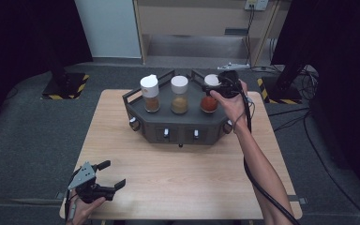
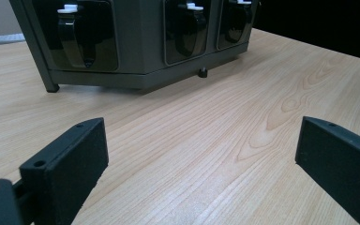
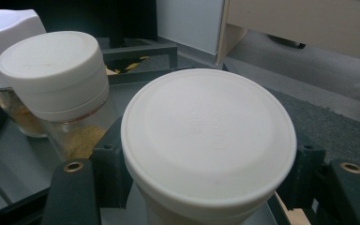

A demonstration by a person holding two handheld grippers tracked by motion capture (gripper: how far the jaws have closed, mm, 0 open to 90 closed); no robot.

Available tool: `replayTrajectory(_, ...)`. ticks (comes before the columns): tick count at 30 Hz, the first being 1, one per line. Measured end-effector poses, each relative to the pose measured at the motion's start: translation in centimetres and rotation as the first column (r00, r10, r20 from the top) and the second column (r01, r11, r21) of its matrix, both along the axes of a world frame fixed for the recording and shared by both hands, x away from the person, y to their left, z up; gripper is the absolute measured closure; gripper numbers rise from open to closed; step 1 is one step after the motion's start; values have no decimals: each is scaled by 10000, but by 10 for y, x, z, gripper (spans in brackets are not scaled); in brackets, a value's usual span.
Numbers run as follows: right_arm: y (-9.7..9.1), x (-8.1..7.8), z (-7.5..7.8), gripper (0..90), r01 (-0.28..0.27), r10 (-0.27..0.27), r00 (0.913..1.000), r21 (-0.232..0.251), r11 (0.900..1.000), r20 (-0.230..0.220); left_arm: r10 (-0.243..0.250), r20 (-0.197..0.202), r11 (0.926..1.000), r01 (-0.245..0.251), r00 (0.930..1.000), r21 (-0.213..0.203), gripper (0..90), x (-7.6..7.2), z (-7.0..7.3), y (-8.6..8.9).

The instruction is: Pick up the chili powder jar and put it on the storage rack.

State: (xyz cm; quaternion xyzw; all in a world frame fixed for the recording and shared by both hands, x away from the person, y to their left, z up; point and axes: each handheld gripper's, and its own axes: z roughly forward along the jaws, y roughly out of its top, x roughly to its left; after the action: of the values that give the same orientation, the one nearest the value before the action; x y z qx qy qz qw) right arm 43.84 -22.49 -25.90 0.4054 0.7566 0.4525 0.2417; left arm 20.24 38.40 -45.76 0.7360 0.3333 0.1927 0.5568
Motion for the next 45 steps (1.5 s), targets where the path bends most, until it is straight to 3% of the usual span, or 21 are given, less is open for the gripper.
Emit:
replayTrajectory(18, 4, 3, -8, 335, -3, 3, 10000, -114, 9999, 12, -33, 27, 10000, 33, 10000, 48, 16, 0, 0, 0)
replayTrajectory(32, 4, 1, -15, 328, 33, -31, 9996, -65, 10000, 298, -47, 37, 9999, 47, 10000, 90, 16, 0, 1, 0)
replayTrajectory(36, 2, -1, -15, 260, 80, -81, 9987, 10, 10000, 498, -43, 38, 9999, 43, 10000, 95, 16, 0, 1, -1)
replayTrajectory(41, 0, -6, -15, 89, 158, -163, 9951, 65, 9999, 973, -45, 40, 9999, 44, 10000, 107, 16, 0, 1, -1)
replayTrajectory(45, -3, -10, -8, 69, 110, -125, 9931, 132, 9999, 1164, -50, 31, 9999, 49, 10000, 109, 16, 0, 1, -1)
